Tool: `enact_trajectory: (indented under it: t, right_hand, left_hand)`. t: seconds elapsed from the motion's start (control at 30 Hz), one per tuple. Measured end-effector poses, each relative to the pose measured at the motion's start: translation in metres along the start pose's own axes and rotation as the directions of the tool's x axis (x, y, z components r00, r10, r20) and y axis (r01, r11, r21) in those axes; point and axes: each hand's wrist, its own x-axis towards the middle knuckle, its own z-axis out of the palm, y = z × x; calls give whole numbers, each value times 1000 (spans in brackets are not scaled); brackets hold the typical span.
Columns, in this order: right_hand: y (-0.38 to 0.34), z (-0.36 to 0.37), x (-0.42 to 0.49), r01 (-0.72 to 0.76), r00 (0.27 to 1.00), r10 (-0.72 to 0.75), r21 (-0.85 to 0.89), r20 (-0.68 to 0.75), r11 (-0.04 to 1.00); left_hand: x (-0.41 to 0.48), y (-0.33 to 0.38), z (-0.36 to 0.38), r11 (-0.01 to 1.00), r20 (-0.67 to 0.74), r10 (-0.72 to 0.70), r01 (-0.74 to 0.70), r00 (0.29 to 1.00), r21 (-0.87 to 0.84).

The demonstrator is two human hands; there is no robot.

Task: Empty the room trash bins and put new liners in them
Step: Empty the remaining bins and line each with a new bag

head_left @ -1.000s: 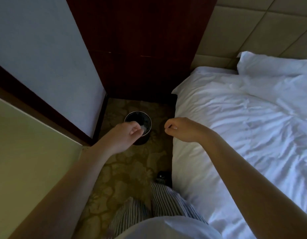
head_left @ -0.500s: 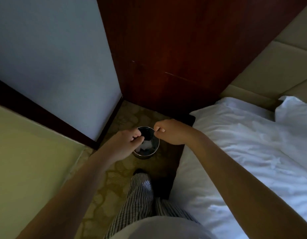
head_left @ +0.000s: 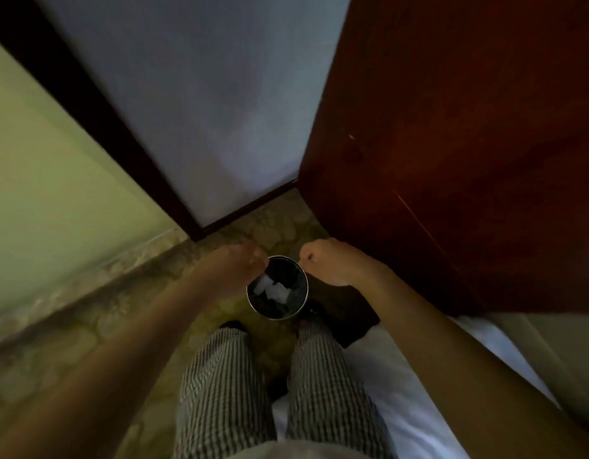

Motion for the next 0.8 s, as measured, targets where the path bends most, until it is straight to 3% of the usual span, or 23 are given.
enact_trajectory:
  t: [0.13,0.33,0.57,0.8]
  right_hand:
    - [30,13,40,55,996,-46,-106,80,993]
    - [64,68,88,130,986,-105,-204,129,970]
    - [96,160,112,258,966,-253,-328,57,909]
    - [134,208,86,345,928,-372,-311,-30,886]
  left_hand:
    - [25,-8,45,978,-76,-70,54,995,-202]
    - [58,-39,128,961,-116,-162,129,980,-246]
    - [60,-40,222,977,-140,-194,179,971,-113]
    - [32,-12,283,987,-270,-162,155,949,-47]
